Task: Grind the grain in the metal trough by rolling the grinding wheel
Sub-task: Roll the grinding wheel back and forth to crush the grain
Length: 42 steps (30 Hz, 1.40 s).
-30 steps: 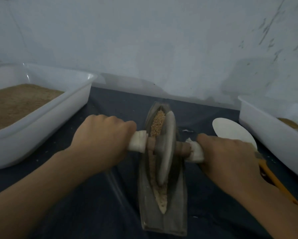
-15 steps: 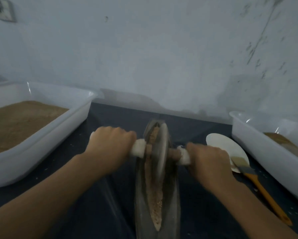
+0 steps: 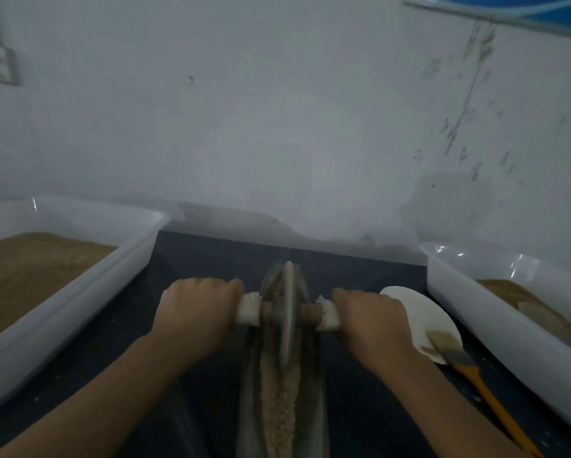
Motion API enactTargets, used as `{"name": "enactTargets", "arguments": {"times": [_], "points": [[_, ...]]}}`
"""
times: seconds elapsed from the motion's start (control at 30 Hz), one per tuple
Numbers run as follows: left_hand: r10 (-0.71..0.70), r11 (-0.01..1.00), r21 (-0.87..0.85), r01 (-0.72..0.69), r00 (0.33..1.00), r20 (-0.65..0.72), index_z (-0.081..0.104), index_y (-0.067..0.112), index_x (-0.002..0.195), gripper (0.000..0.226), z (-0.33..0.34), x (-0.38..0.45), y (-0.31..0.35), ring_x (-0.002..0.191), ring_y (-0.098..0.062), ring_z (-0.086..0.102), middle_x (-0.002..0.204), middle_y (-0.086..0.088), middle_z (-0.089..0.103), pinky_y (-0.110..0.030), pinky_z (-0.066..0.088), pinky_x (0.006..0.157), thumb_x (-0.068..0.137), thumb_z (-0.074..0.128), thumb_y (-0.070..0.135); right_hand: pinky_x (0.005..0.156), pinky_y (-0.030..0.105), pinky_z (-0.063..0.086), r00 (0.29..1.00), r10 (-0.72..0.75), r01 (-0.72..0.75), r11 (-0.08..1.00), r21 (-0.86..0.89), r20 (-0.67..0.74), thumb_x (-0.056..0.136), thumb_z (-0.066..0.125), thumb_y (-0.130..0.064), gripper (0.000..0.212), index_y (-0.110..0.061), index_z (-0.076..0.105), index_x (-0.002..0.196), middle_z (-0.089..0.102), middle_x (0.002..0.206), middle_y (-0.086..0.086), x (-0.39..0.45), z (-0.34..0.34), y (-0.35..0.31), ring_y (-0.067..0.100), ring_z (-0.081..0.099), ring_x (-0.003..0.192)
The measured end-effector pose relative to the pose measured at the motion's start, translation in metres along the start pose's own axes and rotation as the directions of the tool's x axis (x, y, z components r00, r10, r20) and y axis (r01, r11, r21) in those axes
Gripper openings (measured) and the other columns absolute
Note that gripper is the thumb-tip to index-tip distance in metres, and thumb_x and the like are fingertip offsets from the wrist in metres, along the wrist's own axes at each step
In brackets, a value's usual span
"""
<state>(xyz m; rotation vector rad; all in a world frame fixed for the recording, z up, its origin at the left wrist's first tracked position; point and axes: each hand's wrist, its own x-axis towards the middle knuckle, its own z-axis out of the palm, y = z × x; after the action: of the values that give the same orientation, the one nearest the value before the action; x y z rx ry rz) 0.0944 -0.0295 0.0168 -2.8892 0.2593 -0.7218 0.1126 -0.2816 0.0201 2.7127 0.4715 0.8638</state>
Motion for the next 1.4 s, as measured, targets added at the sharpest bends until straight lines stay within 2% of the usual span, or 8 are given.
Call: {"name": "enactTargets", "arguments": {"times": [0.17,0.27,0.4,0.57,0.83,1.0,1.23,1.4], "points": [[-0.008,1.0,0.01,0.009,0.999,-0.048,0.032,0.032,0.08,0.03,0.012,0.016,-0.003,0.072,-0.013,0.059,0.08,0.009,0.058,-0.029,0.029,0.056,0.078,0.06,0.043,0.045,0.027,0.021,0.997,0.036,-0.036,0.999,0.002,0.063,0.055,0.081,-0.024,0.035,-0.025,0.05,0.071,0.059,0.063,-0.003,0.01,0.004,-0.002,0.019,0.057,0.052],[0.039,0.999,-0.01,-0.039,0.999,0.022,0.032,0.032,0.081,0.029,0.004,-0.003,-0.004,0.076,-0.014,0.06,0.085,0.009,0.059,-0.029,0.035,0.058,0.079,0.058,0.045,0.041,0.024,0.02,0.999,0.015,-0.017,0.999,0.051,0.032,0.038,0.088,-0.025,0.044,-0.023,0.05,0.061,0.053,0.051,-0.003,-0.009,-0.016,-0.005,0.016,0.049,0.04],[0.053,0.997,-0.068,-0.044,0.987,0.15,0.031,0.041,0.078,0.027,-0.014,-0.04,-0.006,0.083,-0.007,0.059,0.078,0.012,0.05,-0.027,0.034,0.063,0.076,0.053,0.057,0.041,0.027,0.028,0.997,-0.078,0.078,0.993,0.087,0.001,0.044,0.085,-0.028,0.039,-0.025,0.053,0.065,0.056,0.055,-0.003,-0.04,-0.043,-0.009,0.015,0.052,0.044],[0.038,0.988,-0.153,0.013,0.945,0.326,0.038,0.053,0.075,0.019,-0.032,-0.054,-0.011,0.081,-0.001,0.051,0.078,0.017,0.045,-0.022,0.034,0.068,0.073,0.052,0.066,0.035,0.027,0.023,0.991,-0.131,0.133,0.988,0.077,-0.028,0.025,0.083,-0.028,0.05,-0.027,0.047,0.058,0.048,0.046,-0.004,-0.057,-0.057,-0.008,0.013,0.045,0.035],[0.137,0.991,0.009,-0.136,0.985,-0.101,0.046,0.024,0.063,0.041,-0.009,-0.009,-0.001,0.041,-0.022,0.052,0.052,0.003,0.053,-0.024,0.028,0.043,0.046,0.083,0.026,0.051,0.029,0.033,0.999,0.02,-0.027,0.986,0.165,0.041,0.077,0.064,-0.035,0.02,-0.028,0.046,0.079,0.061,0.075,-0.004,-0.008,0.002,0.0,0.02,0.059,0.066],[0.115,0.984,0.147,-0.105,0.992,-0.057,0.033,0.031,0.077,0.033,-0.012,0.01,0.003,0.069,-0.015,0.06,0.076,0.008,0.059,-0.029,0.026,0.054,0.075,0.064,0.041,0.052,0.029,0.03,0.997,0.055,-0.066,0.976,0.209,0.059,0.078,0.063,-0.041,0.023,-0.028,0.044,0.078,0.062,0.074,-0.004,-0.01,0.011,0.001,0.021,0.059,0.066],[0.101,0.988,-0.143,-0.063,0.957,0.271,0.035,0.042,0.072,0.024,-0.042,-0.056,-0.008,0.07,-0.003,0.046,0.071,0.017,0.043,-0.023,0.033,0.064,0.076,0.055,0.054,0.034,0.027,0.027,0.986,-0.134,0.146,0.982,0.117,-0.103,0.032,0.083,-0.018,0.045,-0.023,0.047,0.06,0.045,0.047,-0.003,-0.062,-0.053,-0.006,0.016,0.042,0.035],[0.078,0.997,-0.029,-0.075,0.985,0.153,0.031,0.039,0.074,0.026,-0.043,-0.06,-0.006,0.077,-0.009,0.058,0.068,0.011,0.041,-0.028,0.029,0.058,0.074,0.051,0.054,0.034,0.03,0.037,0.991,-0.115,0.125,0.98,0.153,-0.075,0.039,0.084,-0.02,0.044,-0.023,0.047,0.062,0.048,0.05,-0.004,-0.062,-0.041,-0.003,0.017,0.045,0.037]]}}
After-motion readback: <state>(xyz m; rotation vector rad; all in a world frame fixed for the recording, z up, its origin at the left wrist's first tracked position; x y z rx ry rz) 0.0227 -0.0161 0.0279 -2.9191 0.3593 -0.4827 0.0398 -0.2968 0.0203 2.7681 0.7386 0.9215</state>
